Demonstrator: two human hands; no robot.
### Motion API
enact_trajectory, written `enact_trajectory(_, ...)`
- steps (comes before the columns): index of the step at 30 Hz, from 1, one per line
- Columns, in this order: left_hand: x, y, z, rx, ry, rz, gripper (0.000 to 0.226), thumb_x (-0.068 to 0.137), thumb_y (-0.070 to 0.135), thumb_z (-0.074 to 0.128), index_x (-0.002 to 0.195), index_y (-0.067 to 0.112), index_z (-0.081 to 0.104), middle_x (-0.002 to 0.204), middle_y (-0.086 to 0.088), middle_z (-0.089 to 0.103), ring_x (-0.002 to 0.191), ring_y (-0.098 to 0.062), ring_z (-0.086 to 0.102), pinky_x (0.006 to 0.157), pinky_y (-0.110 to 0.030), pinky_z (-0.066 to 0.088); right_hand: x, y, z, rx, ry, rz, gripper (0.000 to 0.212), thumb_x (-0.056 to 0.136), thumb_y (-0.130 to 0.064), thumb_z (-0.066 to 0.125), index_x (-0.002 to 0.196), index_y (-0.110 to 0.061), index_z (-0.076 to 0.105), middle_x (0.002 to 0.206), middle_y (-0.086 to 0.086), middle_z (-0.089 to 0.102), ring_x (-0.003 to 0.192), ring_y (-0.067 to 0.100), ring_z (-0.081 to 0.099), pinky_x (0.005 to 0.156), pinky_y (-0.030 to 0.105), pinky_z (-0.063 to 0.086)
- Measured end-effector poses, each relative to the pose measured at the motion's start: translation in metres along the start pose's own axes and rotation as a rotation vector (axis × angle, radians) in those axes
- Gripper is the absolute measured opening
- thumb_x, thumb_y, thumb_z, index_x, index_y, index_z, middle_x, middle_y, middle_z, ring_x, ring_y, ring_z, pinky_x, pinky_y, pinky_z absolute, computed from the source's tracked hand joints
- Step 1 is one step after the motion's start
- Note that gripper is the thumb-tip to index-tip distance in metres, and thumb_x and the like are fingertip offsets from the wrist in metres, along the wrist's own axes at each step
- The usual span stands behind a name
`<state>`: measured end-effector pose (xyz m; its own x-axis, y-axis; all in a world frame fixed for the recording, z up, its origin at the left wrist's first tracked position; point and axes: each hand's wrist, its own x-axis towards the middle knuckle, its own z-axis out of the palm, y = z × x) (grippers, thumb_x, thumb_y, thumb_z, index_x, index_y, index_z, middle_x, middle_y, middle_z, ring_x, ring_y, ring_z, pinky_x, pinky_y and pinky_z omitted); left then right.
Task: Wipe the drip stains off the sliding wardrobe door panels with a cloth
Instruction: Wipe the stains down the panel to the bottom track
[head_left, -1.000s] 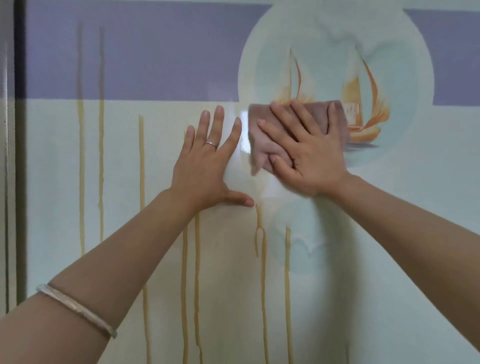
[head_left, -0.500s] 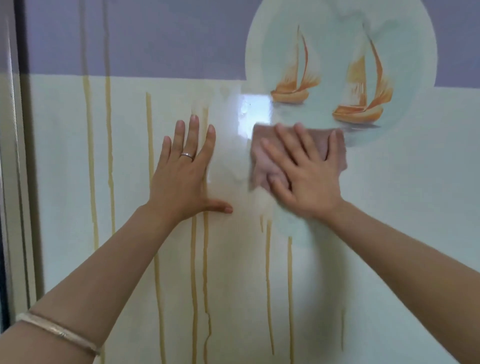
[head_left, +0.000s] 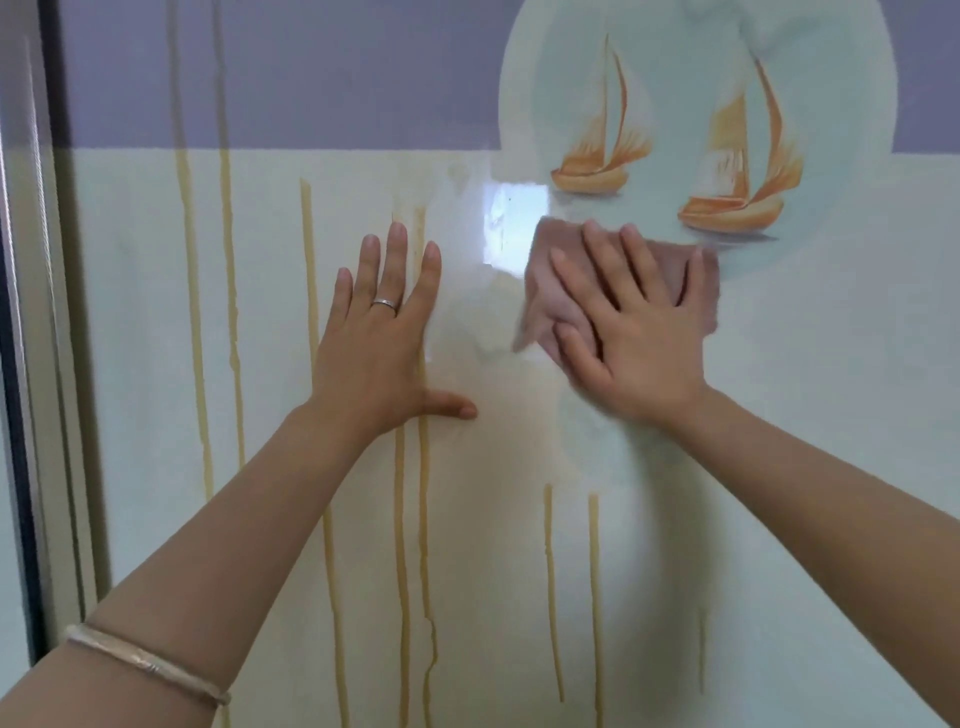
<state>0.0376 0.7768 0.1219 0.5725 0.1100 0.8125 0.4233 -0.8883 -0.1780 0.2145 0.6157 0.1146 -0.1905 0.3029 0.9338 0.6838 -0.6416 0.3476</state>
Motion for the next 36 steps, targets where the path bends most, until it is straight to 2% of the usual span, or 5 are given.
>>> enact_trajectory(4,0.001,-0.001,0.003,0.011,0.010,0.003,0.139,0.050,0.079,0.060,0.143,0.020,-0.026,0.144,-0.004,-0.039,0.139,-0.029,-0.027,0.111,-0.038,-0.015,0.010,-0.020,0.013,0.056,0.088,0.330,0.059,0.093,-0.041,0.030,0.150,-0.024,0.033,0.157,0.007,0.027,0.145,0.031,0.018,0.106,0.070,0.000)
enact_trajectory(12,-0.001,0.001,-0.001,-0.025,-0.016,0.000,0.139,0.040,0.082,0.044,0.147,0.018,-0.016,0.153,-0.012,-0.023,0.141,-0.031,-0.021,0.112,-0.042,-0.011,-0.073,-0.039,0.008,0.056,-0.030,-0.180,0.055,0.095,-0.049,0.029,0.145,-0.030,0.035,0.155,0.003,0.030,0.143,0.030,0.024,0.106,0.070,0.006)
enact_trajectory(18,0.001,-0.002,0.006,-0.016,-0.001,0.003,0.138,0.040,0.082,0.045,0.144,0.021,-0.021,0.152,-0.011,-0.027,0.140,-0.030,-0.024,0.112,-0.041,-0.012,-0.011,-0.021,0.017,-0.045,0.041,0.303,0.057,0.093,-0.044,0.034,0.147,-0.026,0.040,0.156,0.009,0.030,0.143,0.031,0.023,0.110,0.064,0.002)
enact_trajectory(23,0.002,-0.001,0.003,-0.047,0.002,0.004,0.140,0.036,0.085,0.039,0.147,0.020,-0.015,0.153,-0.011,-0.024,0.140,-0.031,-0.022,0.112,-0.042,-0.012,-0.103,-0.058,0.011,-0.009,-0.228,-0.074,0.038,0.087,-0.050,0.040,0.089,-0.035,0.075,0.092,-0.005,0.072,0.093,0.020,0.062,0.078,0.044,0.029)
enact_trajectory(36,-0.009,0.004,0.002,-0.041,-0.009,-0.039,0.139,0.039,0.086,0.038,0.147,0.016,-0.014,0.151,-0.019,-0.025,0.139,-0.036,-0.022,0.112,-0.044,-0.011,-0.107,-0.053,0.019,0.020,0.009,0.081,0.058,0.094,-0.049,0.034,0.149,-0.028,0.030,0.159,0.004,0.022,0.147,0.029,0.012,0.107,0.071,0.002)
